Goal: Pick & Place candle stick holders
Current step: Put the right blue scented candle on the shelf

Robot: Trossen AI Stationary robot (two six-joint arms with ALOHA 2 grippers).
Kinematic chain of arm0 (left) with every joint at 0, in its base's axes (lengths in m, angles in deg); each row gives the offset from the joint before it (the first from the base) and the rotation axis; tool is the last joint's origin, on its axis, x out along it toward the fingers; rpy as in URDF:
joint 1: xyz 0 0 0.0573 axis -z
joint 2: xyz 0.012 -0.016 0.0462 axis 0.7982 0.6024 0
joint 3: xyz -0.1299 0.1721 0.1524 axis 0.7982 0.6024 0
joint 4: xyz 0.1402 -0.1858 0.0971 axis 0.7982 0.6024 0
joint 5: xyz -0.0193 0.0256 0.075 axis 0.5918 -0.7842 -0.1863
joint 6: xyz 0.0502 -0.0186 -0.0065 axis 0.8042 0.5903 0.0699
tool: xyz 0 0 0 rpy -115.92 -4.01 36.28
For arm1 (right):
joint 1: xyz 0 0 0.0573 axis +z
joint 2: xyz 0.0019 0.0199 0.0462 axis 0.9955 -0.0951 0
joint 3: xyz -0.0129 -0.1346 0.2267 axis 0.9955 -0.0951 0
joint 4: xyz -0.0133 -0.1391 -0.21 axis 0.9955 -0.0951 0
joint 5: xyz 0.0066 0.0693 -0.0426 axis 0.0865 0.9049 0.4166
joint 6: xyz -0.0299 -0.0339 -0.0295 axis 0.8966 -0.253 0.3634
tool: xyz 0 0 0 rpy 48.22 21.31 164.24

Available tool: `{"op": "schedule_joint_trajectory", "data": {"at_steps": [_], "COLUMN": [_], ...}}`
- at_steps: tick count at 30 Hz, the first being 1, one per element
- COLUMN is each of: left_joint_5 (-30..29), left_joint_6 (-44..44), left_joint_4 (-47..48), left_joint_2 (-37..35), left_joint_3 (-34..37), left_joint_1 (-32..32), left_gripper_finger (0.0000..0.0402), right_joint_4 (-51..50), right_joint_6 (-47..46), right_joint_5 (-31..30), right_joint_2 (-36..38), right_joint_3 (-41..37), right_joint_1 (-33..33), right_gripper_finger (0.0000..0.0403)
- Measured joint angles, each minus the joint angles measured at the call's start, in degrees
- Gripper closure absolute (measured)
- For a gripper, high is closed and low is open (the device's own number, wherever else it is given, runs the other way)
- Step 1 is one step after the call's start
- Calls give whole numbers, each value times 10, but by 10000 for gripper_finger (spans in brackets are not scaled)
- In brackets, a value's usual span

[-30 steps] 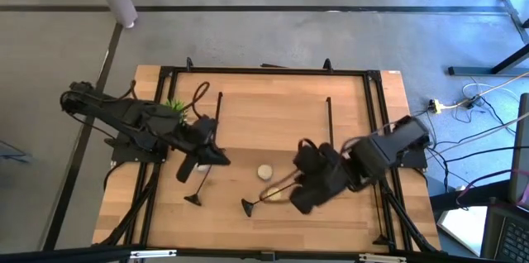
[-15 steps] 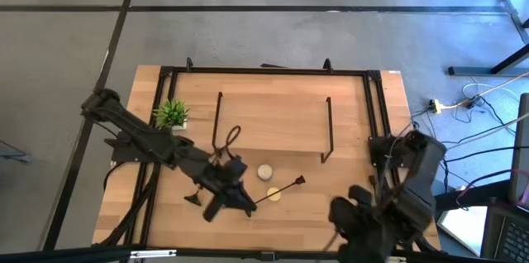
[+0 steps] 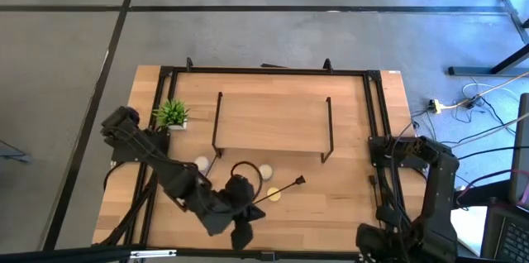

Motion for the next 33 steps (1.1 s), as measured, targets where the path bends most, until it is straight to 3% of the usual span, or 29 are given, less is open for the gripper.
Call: {"op": "schedule_joint_trajectory", "data": {"at_steps": [6,15,19,24,28,33], "left_joint_5": [35,100,102,66,109,153], "left_joint_6": [-187,-247,-142,123,251,342], "left_joint_4": [52,161,174,189,203,207], "left_joint_2": [42,77,92,107,107,107], "left_joint_3": [-18,-18,-23,-37,-37,-37], "left_joint_1": [-38,-89,-95,-74,-70,-88], "left_gripper_finger": [400,400,400,400,400,396], "right_joint_4": [0,0,0,0,0,0], "right_joint_6": [-38,-76,-80,-84,-84,-93], "right_joint_5": [20,20,20,20,15,-9], "right_joint_2": [0,0,0,0,0,0], "right_joint_3": [-32,-49,-51,-51,-51,-51], "right_joint_1": [1,0,0,0,0,-1], "right_gripper_finger": [400,394,394,394,393,393]}}
